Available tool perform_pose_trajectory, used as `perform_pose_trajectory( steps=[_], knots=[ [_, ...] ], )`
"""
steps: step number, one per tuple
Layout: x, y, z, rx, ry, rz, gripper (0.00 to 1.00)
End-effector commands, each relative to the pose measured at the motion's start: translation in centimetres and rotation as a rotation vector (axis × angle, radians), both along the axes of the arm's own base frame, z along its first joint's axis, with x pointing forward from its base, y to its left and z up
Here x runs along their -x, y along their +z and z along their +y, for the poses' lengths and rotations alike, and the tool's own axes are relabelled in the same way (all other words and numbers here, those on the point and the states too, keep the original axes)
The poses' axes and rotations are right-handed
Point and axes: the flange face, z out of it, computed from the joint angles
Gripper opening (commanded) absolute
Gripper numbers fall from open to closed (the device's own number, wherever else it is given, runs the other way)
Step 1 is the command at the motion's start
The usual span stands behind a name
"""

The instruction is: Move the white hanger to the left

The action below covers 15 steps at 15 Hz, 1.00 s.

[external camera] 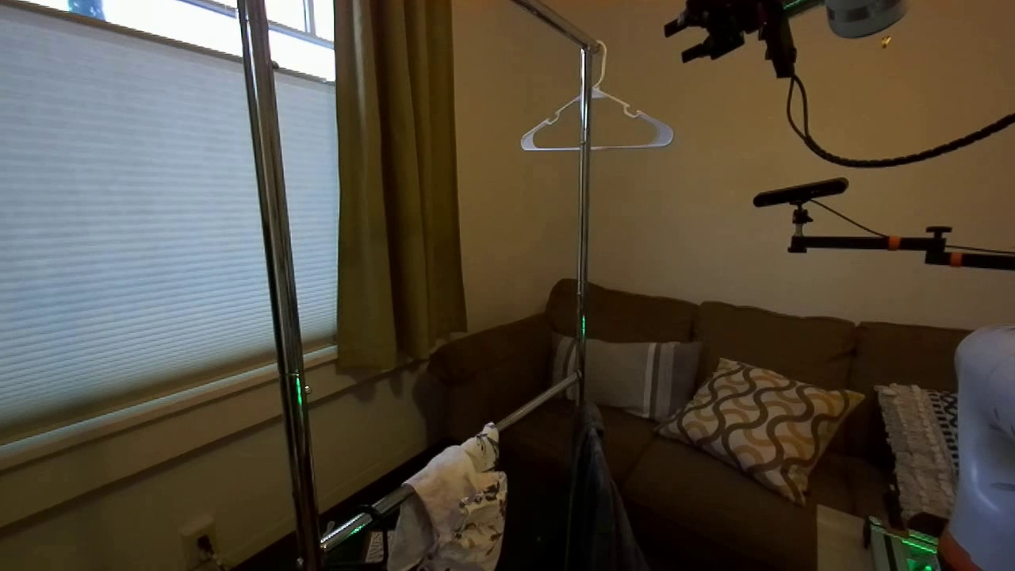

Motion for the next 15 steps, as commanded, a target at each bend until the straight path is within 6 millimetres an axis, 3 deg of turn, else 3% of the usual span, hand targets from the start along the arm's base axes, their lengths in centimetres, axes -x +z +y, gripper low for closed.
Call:
perform_pose_trajectory(
  steps=[1,5,10,15],
  knots=[
    [-0.1,0.1,-0.3,0.006,-0.033,-0.022,1.0],
    [0.6,0.5,-1.6,0.127,-0.123,-0.02,1.0],
    [0.9,-1.5,-4.0,0.308,-0.09,0.076,1.0],
    [0.7,-4.6,-6.7,0.454,0.101,0.192,1.0]
  ],
)
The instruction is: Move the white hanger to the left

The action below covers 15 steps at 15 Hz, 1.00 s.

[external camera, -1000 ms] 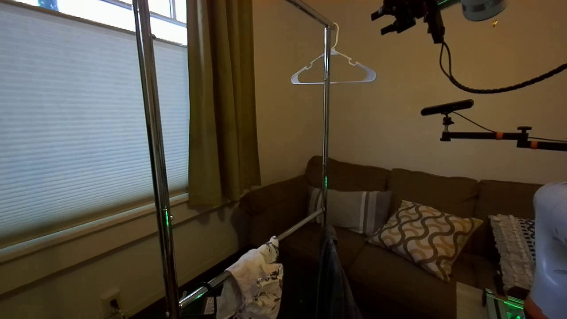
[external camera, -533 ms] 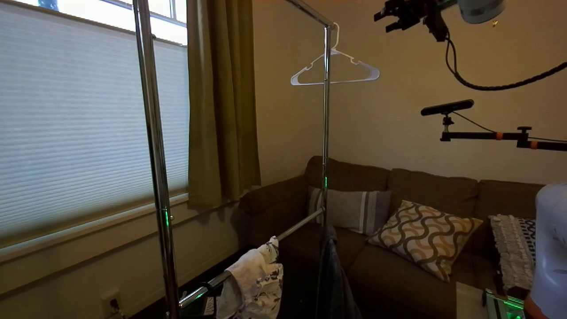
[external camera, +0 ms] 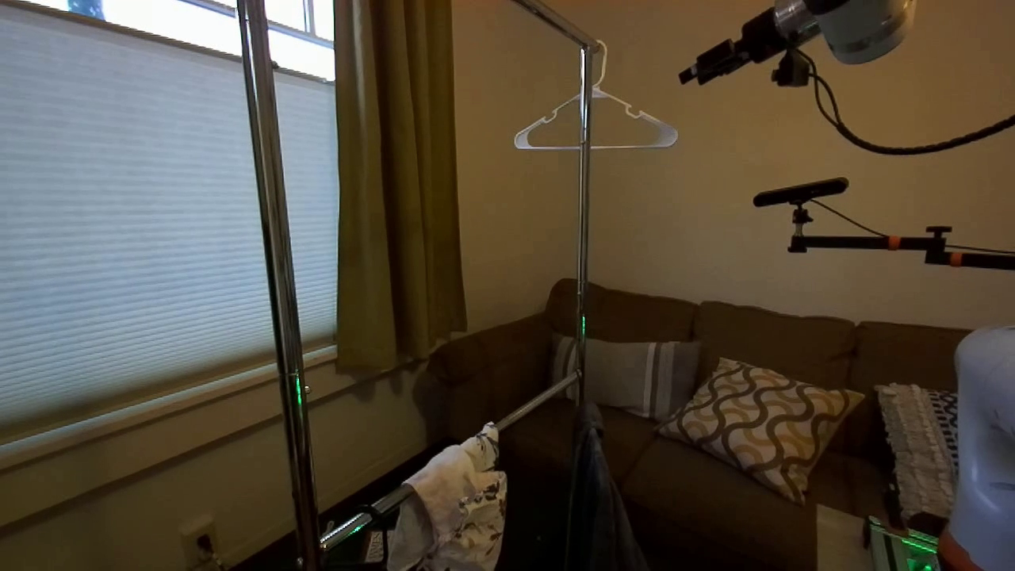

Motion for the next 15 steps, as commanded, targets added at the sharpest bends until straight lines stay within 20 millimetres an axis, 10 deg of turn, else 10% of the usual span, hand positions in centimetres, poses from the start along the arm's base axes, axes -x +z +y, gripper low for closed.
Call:
perform_pose_trajectory(
  steps=[1,13,15],
  knots=[
    [-0.1,-1.9,-0.9,0.039,0.171,0.089,1.0],
    [-6.0,-4.9,-1.0,0.091,0.04,0.164,1.0],
    [-7.1,-5.7,-0.5,0.086,0.042,0.189,0.75]
  ],
)
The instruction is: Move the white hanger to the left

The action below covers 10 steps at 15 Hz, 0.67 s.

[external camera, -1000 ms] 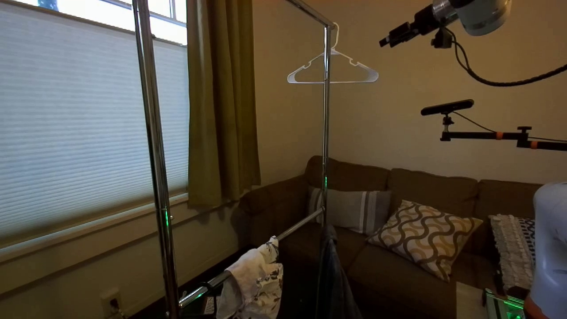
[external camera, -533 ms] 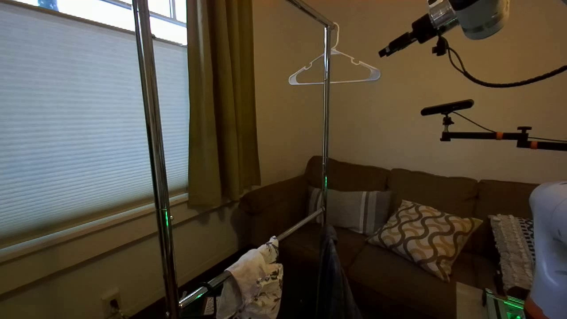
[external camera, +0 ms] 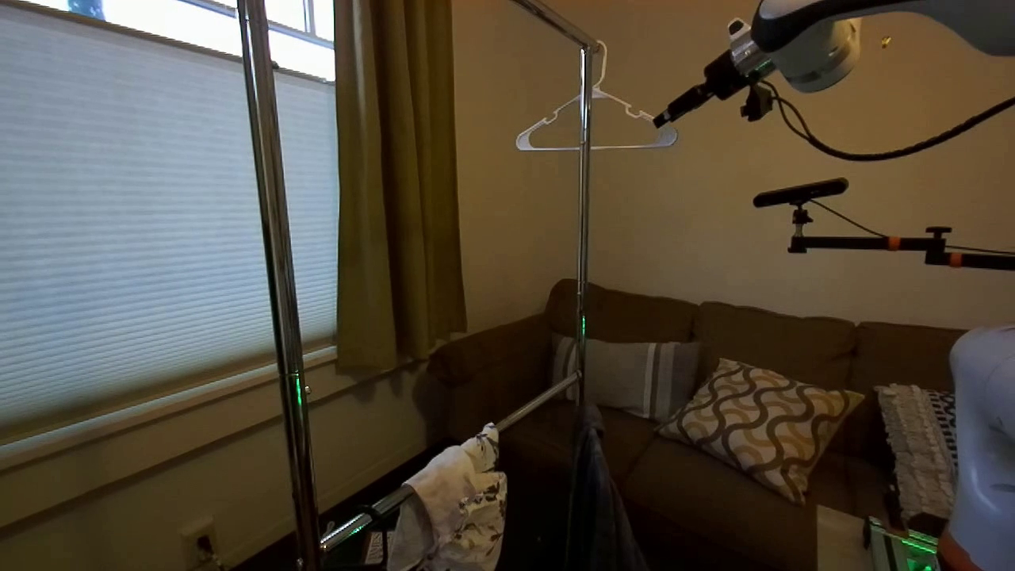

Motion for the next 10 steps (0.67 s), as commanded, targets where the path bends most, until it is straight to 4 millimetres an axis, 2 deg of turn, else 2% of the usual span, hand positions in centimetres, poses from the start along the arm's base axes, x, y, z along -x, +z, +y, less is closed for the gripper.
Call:
perform_pose_trajectory(
  steps=[1,8,10],
  knots=[
    [-1.57,-1.26,0.59,-0.017,-0.008,0.041,0.66],
    [-2.47,-1.82,1.2,-0.028,-0.024,0.059,0.11],
    [-2.37,-1.73,1.18,-0.031,-0.032,0.056,0.0]
  ],
)
